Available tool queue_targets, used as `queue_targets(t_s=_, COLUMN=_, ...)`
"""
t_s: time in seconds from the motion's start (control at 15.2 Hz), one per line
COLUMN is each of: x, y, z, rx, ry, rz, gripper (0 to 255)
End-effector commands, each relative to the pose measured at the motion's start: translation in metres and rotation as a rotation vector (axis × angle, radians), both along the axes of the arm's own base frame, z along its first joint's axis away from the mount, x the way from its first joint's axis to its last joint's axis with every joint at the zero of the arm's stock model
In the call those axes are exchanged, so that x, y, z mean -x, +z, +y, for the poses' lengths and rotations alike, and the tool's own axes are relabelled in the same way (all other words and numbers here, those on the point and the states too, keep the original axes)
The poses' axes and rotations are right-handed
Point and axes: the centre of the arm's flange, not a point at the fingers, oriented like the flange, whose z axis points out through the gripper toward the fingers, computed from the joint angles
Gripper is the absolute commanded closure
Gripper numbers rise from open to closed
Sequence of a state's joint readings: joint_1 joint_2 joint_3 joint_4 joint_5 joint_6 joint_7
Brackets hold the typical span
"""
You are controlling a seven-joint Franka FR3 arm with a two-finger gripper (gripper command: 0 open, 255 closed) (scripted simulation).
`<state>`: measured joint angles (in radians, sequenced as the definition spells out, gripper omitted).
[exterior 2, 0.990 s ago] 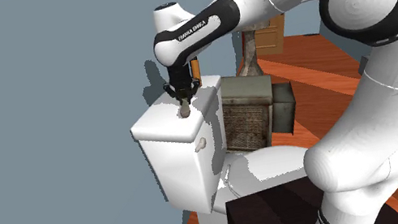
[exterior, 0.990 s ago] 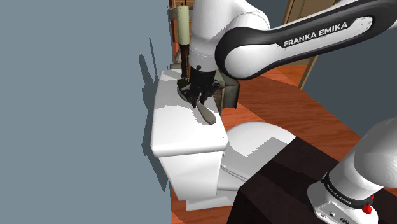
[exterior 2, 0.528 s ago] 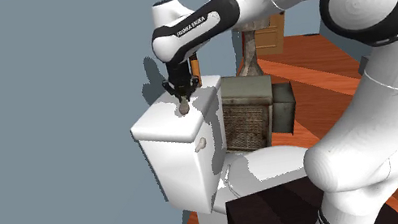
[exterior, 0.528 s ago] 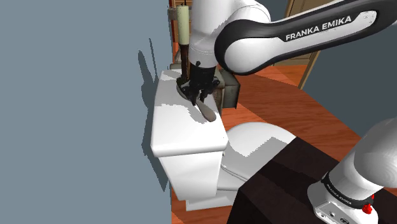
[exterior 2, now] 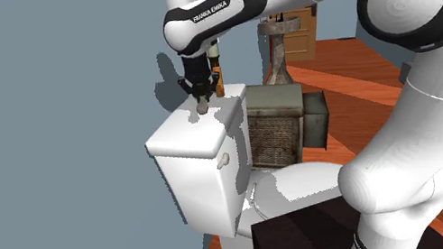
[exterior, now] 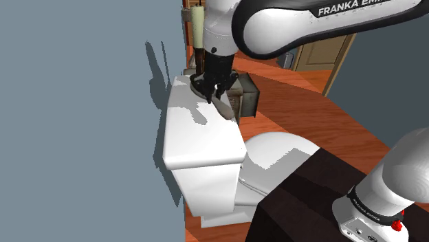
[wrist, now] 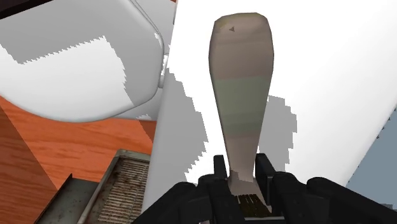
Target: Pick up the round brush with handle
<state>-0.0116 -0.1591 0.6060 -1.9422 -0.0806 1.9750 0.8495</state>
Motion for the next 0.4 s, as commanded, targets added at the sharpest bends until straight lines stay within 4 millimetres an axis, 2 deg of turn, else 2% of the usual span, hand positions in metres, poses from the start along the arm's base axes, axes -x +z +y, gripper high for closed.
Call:
queue_targets(t_s=0.0, x=0.001, y=0.011, z=0.000, rx=0.000, ry=0.000, rz=0.000, gripper=255)
queue_targets(t_s=0.2, x=0.001, y=0.027, z=0.000, rx=0.000, ry=0.000, rz=0.000, gripper=255)
queue_targets(t_s=0.33, x=0.001, y=0.028, z=0.000, rx=0.000, ry=0.000, rz=0.000, gripper=255)
